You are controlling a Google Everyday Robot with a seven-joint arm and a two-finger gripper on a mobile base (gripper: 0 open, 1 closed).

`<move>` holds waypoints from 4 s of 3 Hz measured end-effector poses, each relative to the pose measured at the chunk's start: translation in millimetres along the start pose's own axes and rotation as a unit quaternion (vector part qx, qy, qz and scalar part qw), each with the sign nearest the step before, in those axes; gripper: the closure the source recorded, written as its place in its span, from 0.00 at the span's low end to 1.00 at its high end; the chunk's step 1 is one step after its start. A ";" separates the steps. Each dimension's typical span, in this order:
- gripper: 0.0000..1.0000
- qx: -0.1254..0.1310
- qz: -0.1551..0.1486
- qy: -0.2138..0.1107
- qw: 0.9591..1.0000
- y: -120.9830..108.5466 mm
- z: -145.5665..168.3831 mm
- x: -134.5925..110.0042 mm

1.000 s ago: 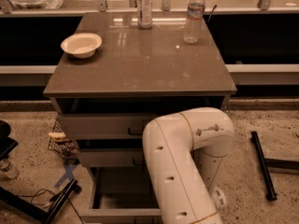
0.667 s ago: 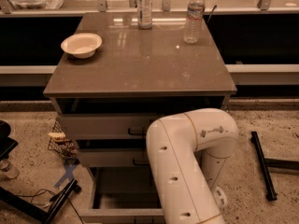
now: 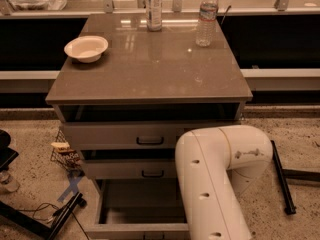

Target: Open bottom drawer

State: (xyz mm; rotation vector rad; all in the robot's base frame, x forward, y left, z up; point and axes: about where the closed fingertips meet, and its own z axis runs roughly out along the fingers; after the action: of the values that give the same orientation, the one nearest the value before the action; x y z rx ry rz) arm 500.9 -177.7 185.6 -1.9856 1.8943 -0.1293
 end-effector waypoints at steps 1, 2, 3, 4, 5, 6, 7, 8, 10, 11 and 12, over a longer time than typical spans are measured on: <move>1.00 -0.022 0.004 -0.007 1.000 2.5 35.5 0.4; 1.00 -0.027 0.007 -0.006 1.000 8.3 34.7 -0.1; 1.00 -0.071 0.034 -0.002 0.997 58.5 27.4 -4.1; 1.00 -0.077 0.037 -0.001 0.996 63.3 25.7 -4.4; 1.00 -0.144 0.073 0.010 0.987 130.2 2.5 -5.0; 1.00 -0.145 0.073 0.010 0.987 127.1 4.0 -6.6; 1.00 -0.169 0.088 -0.002 0.982 154.9 -3.3 -12.4; 0.98 -0.197 0.104 -0.017 0.975 181.9 -10.0 -22.9; 0.51 -0.197 0.104 -0.017 0.975 183.0 -9.8 -23.2; 0.28 -0.197 0.104 -0.017 0.975 183.0 -9.8 -23.2; 0.04 -0.198 0.105 -0.017 0.974 183.6 -9.6 -23.5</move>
Offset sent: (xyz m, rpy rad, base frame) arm 0.0051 0.0057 -0.0287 0.0119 0.0408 0.0049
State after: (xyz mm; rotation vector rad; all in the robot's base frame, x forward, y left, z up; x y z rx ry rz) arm 323.3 -158.4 136.6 -1.9880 2.2265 0.3670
